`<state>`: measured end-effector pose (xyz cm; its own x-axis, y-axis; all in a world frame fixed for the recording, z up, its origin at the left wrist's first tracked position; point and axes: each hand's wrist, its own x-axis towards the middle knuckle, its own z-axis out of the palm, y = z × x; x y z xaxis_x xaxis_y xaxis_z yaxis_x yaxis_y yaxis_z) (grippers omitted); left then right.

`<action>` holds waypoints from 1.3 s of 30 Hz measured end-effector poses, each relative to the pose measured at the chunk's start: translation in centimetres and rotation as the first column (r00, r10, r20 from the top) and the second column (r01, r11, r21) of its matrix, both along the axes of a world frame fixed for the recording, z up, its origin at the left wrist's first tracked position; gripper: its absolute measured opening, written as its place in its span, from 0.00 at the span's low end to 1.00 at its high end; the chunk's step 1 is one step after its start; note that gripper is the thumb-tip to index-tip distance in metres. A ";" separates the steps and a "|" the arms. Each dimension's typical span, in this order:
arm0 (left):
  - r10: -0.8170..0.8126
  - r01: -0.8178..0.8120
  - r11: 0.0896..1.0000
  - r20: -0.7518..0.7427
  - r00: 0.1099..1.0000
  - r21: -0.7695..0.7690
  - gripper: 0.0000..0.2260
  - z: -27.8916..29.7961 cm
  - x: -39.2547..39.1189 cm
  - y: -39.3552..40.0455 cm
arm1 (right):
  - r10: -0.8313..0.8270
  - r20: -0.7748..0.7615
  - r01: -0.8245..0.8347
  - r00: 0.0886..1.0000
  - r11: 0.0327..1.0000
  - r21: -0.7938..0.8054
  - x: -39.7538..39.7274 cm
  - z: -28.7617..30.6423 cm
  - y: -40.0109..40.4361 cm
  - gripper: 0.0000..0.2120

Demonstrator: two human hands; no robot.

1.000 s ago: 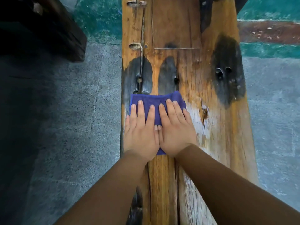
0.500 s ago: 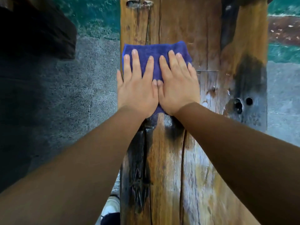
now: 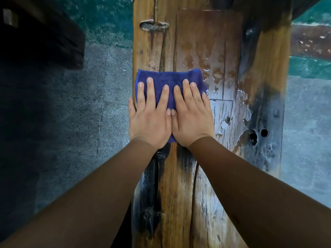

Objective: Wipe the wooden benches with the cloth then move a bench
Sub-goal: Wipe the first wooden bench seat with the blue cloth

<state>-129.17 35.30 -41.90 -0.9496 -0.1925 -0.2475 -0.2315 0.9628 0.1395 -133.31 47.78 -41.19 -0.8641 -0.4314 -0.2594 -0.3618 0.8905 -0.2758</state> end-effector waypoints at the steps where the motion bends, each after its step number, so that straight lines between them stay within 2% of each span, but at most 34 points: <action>1: 0.007 -0.007 1.000 0.000 1.000 -0.001 0.26 -0.1 0.1 0.0 | -0.002 -0.001 0.002 1.000 1.000 -0.012 0.0 0.0 0.0 0.29; 9: -0.010 0.010 0.999 0.009 1.000 0.045 0.26 -0.2 0.3 -0.2 | -0.045 -0.029 0.045 0.999 0.999 -0.024 0.0 0.4 0.0 0.28; 14: -0.011 0.010 0.999 0.017 1.000 0.042 0.26 -0.3 0.5 -0.1 | -0.016 -0.020 0.016 1.000 0.999 0.029 0.1 0.3 0.0 0.29; 24: -0.021 0.020 1.000 -0.055 0.998 -0.006 0.26 -0.3 1.4 0.5 | 0.014 -0.050 -0.010 0.999 0.997 0.077 1.3 0.0 0.3 0.30; 27: -0.040 0.039 0.999 -0.052 0.998 -0.007 0.27 0.2 5.0 2.1 | 0.008 -0.043 -0.006 0.999 0.999 0.054 4.9 0.2 1.8 0.30; 32: -0.062 0.061 0.998 0.063 0.996 0.019 0.28 1.7 15.3 7.5 | -0.035 0.040 0.032 0.999 0.997 0.068 16.4 1.3 7.2 0.30; 36: -0.183 0.178 0.983 0.124 0.975 0.054 0.27 2.5 22.1 12.9 | -0.155 0.069 0.146 0.986 0.982 0.119 24.7 2.1 12.5 0.28; 39: -0.265 0.252 0.962 0.131 0.955 0.108 0.27 2.3 24.2 15.8 | -0.221 0.060 0.211 0.973 0.966 0.148 27.5 2.3 16.0 0.27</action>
